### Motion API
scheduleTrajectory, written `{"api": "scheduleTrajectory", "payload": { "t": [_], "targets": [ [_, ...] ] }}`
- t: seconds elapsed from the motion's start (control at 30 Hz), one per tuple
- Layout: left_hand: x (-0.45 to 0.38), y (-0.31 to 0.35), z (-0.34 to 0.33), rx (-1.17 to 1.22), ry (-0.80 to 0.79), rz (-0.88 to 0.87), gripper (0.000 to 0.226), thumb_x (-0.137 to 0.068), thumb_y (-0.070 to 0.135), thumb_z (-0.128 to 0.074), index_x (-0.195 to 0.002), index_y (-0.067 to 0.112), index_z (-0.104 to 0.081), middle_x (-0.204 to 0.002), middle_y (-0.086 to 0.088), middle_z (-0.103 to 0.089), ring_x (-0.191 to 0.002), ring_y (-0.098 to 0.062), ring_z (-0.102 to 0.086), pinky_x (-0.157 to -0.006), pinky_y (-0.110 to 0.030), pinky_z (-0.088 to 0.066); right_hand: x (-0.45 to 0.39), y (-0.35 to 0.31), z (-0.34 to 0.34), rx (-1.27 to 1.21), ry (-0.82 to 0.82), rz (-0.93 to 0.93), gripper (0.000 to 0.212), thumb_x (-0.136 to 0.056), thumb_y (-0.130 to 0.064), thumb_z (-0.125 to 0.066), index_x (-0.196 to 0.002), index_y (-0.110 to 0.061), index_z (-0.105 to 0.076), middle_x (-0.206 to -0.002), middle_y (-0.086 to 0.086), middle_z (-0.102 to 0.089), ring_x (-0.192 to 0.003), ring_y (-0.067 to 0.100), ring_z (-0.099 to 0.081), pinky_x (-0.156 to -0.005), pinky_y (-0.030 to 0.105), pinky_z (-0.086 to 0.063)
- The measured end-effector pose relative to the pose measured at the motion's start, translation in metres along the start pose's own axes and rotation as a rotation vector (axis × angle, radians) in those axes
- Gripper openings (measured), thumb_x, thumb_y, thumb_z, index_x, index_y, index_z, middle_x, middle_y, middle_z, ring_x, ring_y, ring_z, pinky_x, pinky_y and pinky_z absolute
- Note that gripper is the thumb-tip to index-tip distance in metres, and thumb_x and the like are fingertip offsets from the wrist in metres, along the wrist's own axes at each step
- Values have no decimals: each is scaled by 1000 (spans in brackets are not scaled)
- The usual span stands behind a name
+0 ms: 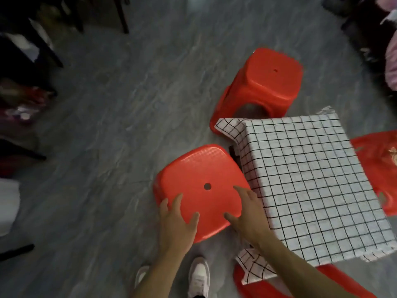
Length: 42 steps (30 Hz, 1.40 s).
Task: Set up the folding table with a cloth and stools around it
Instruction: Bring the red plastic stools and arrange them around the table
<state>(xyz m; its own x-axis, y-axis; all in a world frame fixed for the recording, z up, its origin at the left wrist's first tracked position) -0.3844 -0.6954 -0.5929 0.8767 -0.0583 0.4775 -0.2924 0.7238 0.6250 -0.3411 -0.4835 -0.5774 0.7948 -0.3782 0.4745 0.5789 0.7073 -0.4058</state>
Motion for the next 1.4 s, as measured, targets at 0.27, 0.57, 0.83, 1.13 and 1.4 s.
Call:
{"api": "scheduleTrajectory", "payload": {
  "t": [0.27,0.57,0.83,1.13,1.4],
  "targets": [
    [-21,-54,-81,50,90,87,97,-69,27,-81,-149,39,-28,-156,-24,-7,-143,-35,-15,-116,-37,-20,-85,40,-47,323,-92,-32,146,-48,-49,-92,-146,-45,17,-158,15,18,-145,43,0,-112,65,-22],
    [-18,-60,-90,91,115,137,104,-66,28,-79,-148,47,-19,-146,-17,-30,-133,-31,-34,-110,-42,-35,-103,46,-46,300,-195,73,161,-37,-55,-92,-142,-44,29,-156,9,15,-143,41,-9,-108,64,-31],
    [-66,-73,-37,-68,128,-67,82,-64,29,-80,-138,41,-48,-140,-13,-44,-125,-30,-47,-107,-45,-40,-73,33,-79,194,-108,-89,156,-41,-70,-84,-145,-35,26,-154,20,6,-140,41,-20,-107,64,-31],
    [-93,-73,-21,-169,29,-124,90,-67,37,-80,-142,42,-32,-138,-6,-39,-127,-26,-41,-108,-46,-39,-81,36,-77,-45,-38,-58,139,-49,-51,-90,-148,-39,6,-152,10,-8,-136,35,-27,-106,57,-39],
    [-115,-70,-24,-267,-22,-16,127,-61,42,-85,-151,31,5,-145,-14,-37,-129,-34,-43,-105,-49,-41,-92,31,-75,-48,-78,-37,152,-43,-43,-95,-145,-45,18,-149,9,-11,-133,35,-32,-105,57,-40]
  ]
}}
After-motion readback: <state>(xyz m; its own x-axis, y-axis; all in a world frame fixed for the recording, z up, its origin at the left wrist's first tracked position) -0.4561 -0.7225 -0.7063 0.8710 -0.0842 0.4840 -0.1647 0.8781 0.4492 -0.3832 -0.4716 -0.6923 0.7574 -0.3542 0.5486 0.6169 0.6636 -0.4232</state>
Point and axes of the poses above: each hand's wrist, its own x-axis away from the middle knuckle, its own z-axis out of the back of the hand, y = z × x, the point moved 6 cm from there along -x, towards the middle knuckle
